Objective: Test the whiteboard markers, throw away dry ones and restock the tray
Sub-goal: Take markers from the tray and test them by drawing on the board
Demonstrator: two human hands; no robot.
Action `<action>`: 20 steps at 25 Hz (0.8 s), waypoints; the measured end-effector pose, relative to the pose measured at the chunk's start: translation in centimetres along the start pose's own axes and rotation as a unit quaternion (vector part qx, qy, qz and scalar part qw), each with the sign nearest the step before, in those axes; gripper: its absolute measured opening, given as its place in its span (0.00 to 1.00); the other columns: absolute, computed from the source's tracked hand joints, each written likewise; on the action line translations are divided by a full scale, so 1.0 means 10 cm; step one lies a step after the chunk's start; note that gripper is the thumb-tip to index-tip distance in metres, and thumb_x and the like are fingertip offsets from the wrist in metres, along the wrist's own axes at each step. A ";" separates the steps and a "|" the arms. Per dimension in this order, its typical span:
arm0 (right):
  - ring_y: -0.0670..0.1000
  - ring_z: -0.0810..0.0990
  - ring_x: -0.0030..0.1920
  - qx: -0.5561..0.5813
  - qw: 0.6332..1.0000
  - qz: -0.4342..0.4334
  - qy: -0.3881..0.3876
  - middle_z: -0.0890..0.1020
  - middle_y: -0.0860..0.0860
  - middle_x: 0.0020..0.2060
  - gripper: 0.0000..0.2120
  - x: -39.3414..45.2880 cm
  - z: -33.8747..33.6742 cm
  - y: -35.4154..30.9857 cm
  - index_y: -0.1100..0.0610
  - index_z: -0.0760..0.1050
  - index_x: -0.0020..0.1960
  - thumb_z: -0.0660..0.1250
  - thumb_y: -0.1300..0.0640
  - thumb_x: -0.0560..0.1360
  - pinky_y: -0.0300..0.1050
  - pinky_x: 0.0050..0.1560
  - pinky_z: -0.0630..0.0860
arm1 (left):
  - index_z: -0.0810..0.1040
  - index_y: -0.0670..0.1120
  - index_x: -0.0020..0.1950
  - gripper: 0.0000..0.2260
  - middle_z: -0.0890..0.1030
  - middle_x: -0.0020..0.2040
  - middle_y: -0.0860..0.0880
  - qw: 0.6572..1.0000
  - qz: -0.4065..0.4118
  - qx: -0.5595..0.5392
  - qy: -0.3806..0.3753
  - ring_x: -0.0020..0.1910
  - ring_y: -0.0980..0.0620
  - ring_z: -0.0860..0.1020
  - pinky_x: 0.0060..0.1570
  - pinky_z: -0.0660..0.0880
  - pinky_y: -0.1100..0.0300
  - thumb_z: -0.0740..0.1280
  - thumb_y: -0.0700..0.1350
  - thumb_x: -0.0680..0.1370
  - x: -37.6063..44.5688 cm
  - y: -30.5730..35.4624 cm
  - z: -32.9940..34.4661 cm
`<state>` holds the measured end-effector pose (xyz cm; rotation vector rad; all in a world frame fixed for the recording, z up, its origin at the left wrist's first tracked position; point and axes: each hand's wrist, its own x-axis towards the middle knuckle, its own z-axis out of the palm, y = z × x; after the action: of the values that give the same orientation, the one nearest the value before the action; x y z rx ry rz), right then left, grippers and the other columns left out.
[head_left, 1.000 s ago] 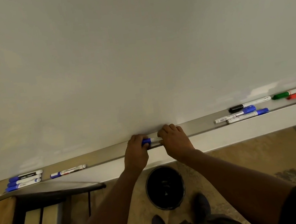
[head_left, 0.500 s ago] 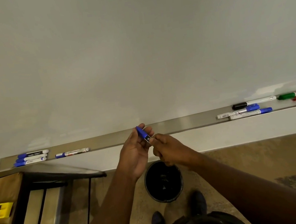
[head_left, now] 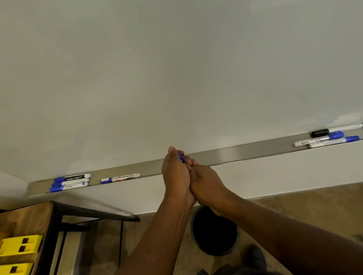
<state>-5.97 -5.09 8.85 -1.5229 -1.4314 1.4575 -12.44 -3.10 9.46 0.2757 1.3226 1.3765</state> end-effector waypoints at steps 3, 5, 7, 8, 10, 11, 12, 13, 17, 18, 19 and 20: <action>0.50 0.82 0.49 -0.017 1.000 -0.001 0.025 0.84 0.55 0.49 0.20 -0.01 0.12 -0.03 0.57 0.79 0.57 0.51 0.50 0.84 0.49 0.57 0.78 | 0.72 0.44 0.42 0.16 0.71 0.27 0.49 1.000 0.004 0.003 -0.012 0.30 0.52 0.72 0.37 0.73 0.57 0.56 0.52 0.83 0.02 0.06 -0.09; 0.51 0.82 0.48 -0.030 0.999 0.000 0.038 0.84 0.56 0.48 0.20 -0.03 0.17 -0.04 0.58 0.79 0.56 0.51 0.50 0.84 0.50 0.56 0.78 | 0.72 0.44 0.42 0.16 0.71 0.27 0.49 1.000 -0.005 0.003 -0.025 0.29 0.52 0.72 0.37 0.72 0.57 0.56 0.52 0.83 0.02 0.08 -0.14; 0.52 0.82 0.48 -0.041 0.998 -0.003 0.053 0.84 0.56 0.47 0.20 -0.06 0.21 -0.04 0.59 0.79 0.56 0.51 0.51 0.84 0.51 0.56 0.79 | 0.72 0.44 0.41 0.16 0.71 0.26 0.49 0.999 -0.010 0.001 -0.038 0.29 0.52 0.71 0.36 0.72 0.57 0.57 0.52 0.83 0.01 0.10 -0.16; 0.52 0.82 0.48 -0.043 0.997 -0.006 0.059 0.84 0.56 0.47 0.20 -0.07 0.22 -0.05 0.58 0.79 0.56 0.50 0.51 0.84 0.51 0.55 0.79 | 0.72 0.44 0.41 0.16 0.71 0.26 0.49 0.999 -0.010 0.002 -0.044 0.29 0.52 0.71 0.36 0.72 0.57 0.57 0.52 0.83 0.01 0.10 -0.16; 0.52 0.82 0.47 -0.044 0.997 -0.010 0.064 0.84 0.56 0.46 0.19 -0.08 0.22 -0.07 0.58 0.78 0.55 0.50 0.52 0.84 0.51 0.54 0.79 | 0.71 0.44 0.40 0.16 0.71 0.26 0.48 0.999 -0.008 0.005 -0.053 0.28 0.51 0.71 0.36 0.72 0.57 0.57 0.52 0.83 0.00 0.13 -0.17; 0.53 0.82 0.46 -0.050 0.996 -0.013 0.066 0.84 0.57 0.46 0.19 -0.08 0.22 -0.09 0.59 0.78 0.55 0.50 0.52 0.84 0.50 0.53 0.80 | 0.71 0.44 0.40 0.16 0.71 0.26 0.48 0.998 -0.005 0.007 -0.055 0.28 0.51 0.71 0.35 0.72 0.57 0.57 0.52 0.83 -0.01 0.15 -0.17; 0.53 0.82 0.46 -0.059 0.996 -0.017 0.067 0.84 0.57 0.46 0.19 -0.08 0.22 -0.11 0.59 0.78 0.54 0.50 0.53 0.84 0.50 0.52 0.80 | 0.71 0.44 0.40 0.16 0.71 0.25 0.49 0.999 0.000 0.010 -0.053 0.28 0.51 0.71 0.35 0.72 0.57 0.57 0.52 0.83 0.00 0.18 -0.16; 0.54 0.82 0.46 -0.072 0.995 -0.024 0.065 0.84 0.58 0.46 0.19 -0.08 0.22 -0.14 0.60 0.78 0.54 0.50 0.53 0.84 0.49 0.52 0.80 | 0.71 0.44 0.40 0.16 0.71 0.25 0.49 0.999 0.009 0.016 -0.051 0.28 0.51 0.71 0.35 0.72 0.57 0.57 0.52 0.83 0.01 0.21 -0.16; 0.51 0.81 0.42 -0.088 0.992 -0.053 0.067 0.83 0.56 0.42 0.19 -0.07 0.22 -0.23 0.58 0.79 0.53 0.50 0.54 0.84 0.46 0.49 0.79 | 0.72 0.45 0.43 0.15 0.73 0.25 0.48 0.997 0.018 0.018 -0.068 0.27 0.50 0.71 0.33 0.71 0.57 0.58 0.54 0.82 0.04 0.32 -0.13; 0.49 0.79 0.38 -0.079 0.993 -0.059 0.065 0.82 0.53 0.39 0.19 -0.09 0.20 -0.27 0.57 0.78 0.51 0.50 0.52 0.84 0.44 0.45 0.78 | 0.72 0.45 0.45 0.15 0.76 0.27 0.47 0.996 0.007 0.008 -0.087 0.27 0.50 0.73 0.34 0.72 0.57 0.58 0.55 0.82 0.04 0.37 -0.12; 0.46 0.77 0.35 -0.070 0.993 -0.068 0.060 0.80 0.50 0.35 0.19 -0.11 0.16 -0.30 0.54 0.78 0.48 0.50 0.51 0.84 0.41 0.41 0.76 | 0.72 0.45 0.46 0.15 0.81 0.32 0.45 0.994 0.003 0.004 -0.108 0.28 0.48 0.76 0.36 0.74 0.57 0.57 0.56 0.82 0.03 0.42 -0.12; 0.44 0.75 0.31 -0.063 0.993 -0.081 0.055 0.78 0.48 0.32 0.19 -0.15 0.11 -0.32 0.53 0.77 0.47 0.50 0.49 0.84 0.39 0.37 0.74 | 0.72 0.45 0.48 0.15 0.84 0.40 0.44 0.992 0.012 0.008 -0.123 0.33 0.46 0.81 0.40 0.77 0.55 0.56 0.57 0.82 0.03 0.48 -0.12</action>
<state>-7.69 -5.95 11.96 -1.4985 -1.5662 1.1899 -16.08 -2.10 12.74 0.4581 1.1290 1.3057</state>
